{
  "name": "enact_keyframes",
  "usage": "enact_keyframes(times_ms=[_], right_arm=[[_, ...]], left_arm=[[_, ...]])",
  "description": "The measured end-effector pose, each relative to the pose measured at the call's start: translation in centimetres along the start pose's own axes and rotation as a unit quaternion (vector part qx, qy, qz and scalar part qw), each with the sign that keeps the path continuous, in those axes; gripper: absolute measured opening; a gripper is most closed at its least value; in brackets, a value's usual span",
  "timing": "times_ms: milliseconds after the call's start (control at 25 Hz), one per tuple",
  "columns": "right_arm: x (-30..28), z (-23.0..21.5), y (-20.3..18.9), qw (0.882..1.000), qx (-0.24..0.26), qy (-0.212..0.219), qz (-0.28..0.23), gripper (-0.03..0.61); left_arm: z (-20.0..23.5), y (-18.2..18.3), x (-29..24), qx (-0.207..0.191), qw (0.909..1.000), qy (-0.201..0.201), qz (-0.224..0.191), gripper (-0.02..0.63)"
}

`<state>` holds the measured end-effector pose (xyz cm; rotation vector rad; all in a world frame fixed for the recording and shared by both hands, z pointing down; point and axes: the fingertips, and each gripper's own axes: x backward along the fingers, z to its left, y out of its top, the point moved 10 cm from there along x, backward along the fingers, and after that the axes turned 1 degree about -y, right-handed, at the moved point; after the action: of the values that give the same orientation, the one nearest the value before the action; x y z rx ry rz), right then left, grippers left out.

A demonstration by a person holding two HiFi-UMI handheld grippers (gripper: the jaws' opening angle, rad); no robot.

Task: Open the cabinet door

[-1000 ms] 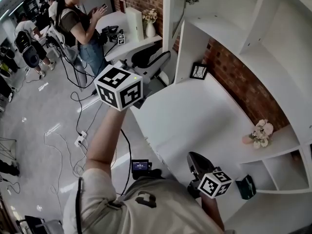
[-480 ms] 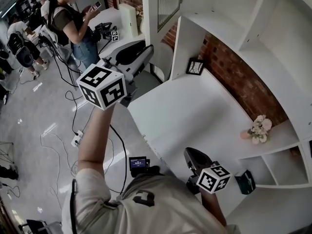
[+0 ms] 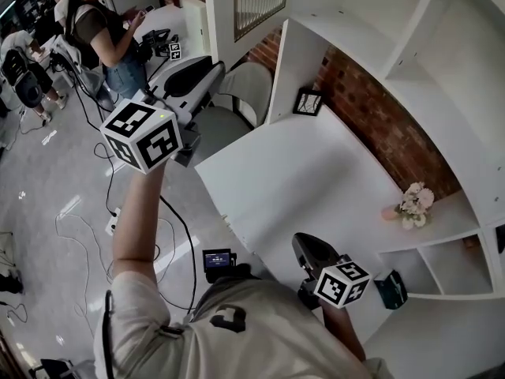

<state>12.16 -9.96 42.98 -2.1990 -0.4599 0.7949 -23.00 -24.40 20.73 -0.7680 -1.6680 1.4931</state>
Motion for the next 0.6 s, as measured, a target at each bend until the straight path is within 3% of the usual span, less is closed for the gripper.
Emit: enact_keyframes(times_ms=[600], right_arm=[[-1.3, 0.2, 0.5, 1.0, 0.004, -0.006, 0.006, 0.032]], left_arm=[[4.3, -0.1, 1.1, 0.0, 0.9991, 0.043, -0.003, 0.075]])
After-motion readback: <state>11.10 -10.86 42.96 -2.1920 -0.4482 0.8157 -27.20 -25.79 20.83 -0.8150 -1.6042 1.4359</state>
